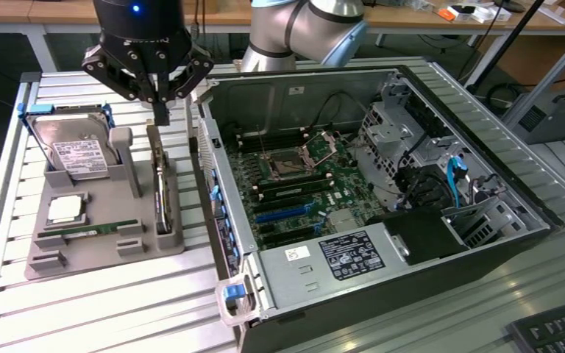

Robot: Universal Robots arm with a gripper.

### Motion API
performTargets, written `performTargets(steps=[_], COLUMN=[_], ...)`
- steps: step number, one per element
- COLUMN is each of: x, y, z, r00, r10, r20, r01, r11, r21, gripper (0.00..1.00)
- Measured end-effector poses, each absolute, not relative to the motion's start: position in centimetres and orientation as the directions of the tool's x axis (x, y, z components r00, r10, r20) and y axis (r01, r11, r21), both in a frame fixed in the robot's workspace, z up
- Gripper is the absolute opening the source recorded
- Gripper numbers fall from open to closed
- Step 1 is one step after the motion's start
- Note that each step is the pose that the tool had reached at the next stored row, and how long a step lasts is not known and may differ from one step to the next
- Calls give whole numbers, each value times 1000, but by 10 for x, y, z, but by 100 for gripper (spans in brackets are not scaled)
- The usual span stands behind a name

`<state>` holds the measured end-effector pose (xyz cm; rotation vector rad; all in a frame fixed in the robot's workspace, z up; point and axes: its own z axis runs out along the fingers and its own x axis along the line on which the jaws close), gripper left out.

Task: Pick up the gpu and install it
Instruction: 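Reach for the gpu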

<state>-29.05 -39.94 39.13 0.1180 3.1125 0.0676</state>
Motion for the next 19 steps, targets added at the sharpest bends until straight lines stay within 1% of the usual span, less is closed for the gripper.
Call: performTargets(steps=[19], x=[-301], y=[-399], z=[391], r00=[-997], r10=[76], r20=[-24], r01=[75], r11=[996], r21=[44], gripper=[11])
